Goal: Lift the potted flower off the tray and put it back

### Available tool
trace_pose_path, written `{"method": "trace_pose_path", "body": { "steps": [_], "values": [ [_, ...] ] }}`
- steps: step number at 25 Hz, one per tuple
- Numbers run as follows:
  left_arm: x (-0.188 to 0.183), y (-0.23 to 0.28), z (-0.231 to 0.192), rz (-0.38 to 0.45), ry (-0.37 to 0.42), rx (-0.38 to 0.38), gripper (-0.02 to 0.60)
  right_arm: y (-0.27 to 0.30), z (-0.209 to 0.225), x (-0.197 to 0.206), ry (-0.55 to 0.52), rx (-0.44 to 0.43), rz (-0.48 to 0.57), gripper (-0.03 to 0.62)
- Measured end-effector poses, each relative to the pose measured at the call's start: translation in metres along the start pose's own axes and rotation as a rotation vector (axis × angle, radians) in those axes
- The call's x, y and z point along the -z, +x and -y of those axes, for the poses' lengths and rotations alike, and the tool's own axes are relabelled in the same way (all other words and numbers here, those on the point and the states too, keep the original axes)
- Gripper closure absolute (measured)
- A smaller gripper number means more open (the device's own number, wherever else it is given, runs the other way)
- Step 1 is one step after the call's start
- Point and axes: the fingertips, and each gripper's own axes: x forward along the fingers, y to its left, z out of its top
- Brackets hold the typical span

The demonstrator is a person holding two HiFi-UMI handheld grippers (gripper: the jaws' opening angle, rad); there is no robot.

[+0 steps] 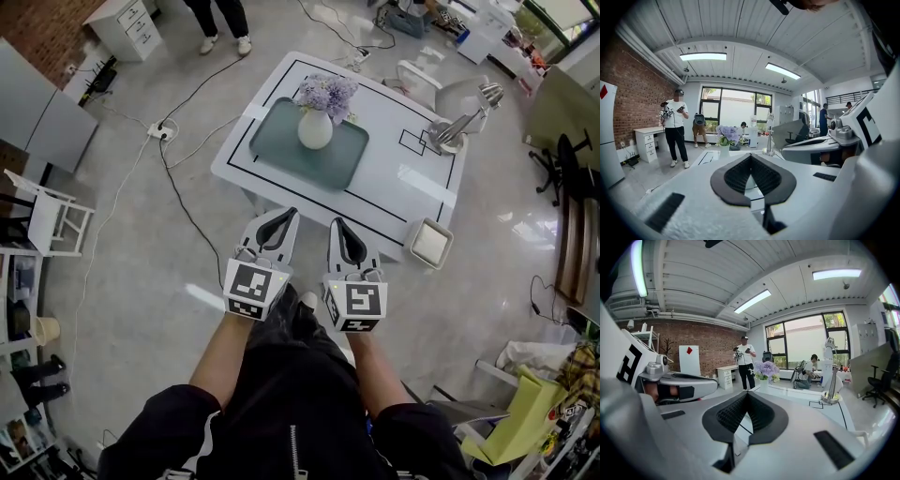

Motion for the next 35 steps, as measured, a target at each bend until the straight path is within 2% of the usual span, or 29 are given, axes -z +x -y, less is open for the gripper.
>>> {"method": "trace_pose_path", "body": {
  "steps": [14, 22, 24, 27, 28, 32, 35],
  "values": [
    [0.013, 0.004, -0.002, -0.021, -0.002, -0.026, 0.577, -0.004, 0.015, -0.001, 0.028, 0.004, 0.042, 0.588],
    [-0.001, 0.008, -0.005, -0.010, 0.010, -0.024, 0.577, -0.010, 0.027, -0.021, 0.037, 0.026, 0.082, 0.588],
    [0.001, 0.011, -0.002, -0.003, -0.034, -0.006, 0.577, -0.011, 0.031, -0.019, 0.044, 0.032, 0.083, 0.588],
    [0.016, 0.009, -0.008, -0.015, -0.157, 0.006, 0.577, -0.012, 0.036, -0.007, 0.068, 0.036, 0.063, 0.586],
    [0.021, 0.007, -0.012, -0.029, -0.163, -0.006, 0.577, -0.012, 0.038, -0.004, 0.077, 0.036, 0.058, 0.586],
    [0.018, 0.004, -0.031, -0.039, -0.102, -0.035, 0.577, -0.003, 0.037, -0.009, 0.088, 0.031, 0.079, 0.586],
    [0.016, 0.015, -0.044, -0.039, -0.091, -0.029, 0.577, 0.011, 0.034, -0.015, 0.082, 0.027, 0.084, 0.586]
  ]
}}
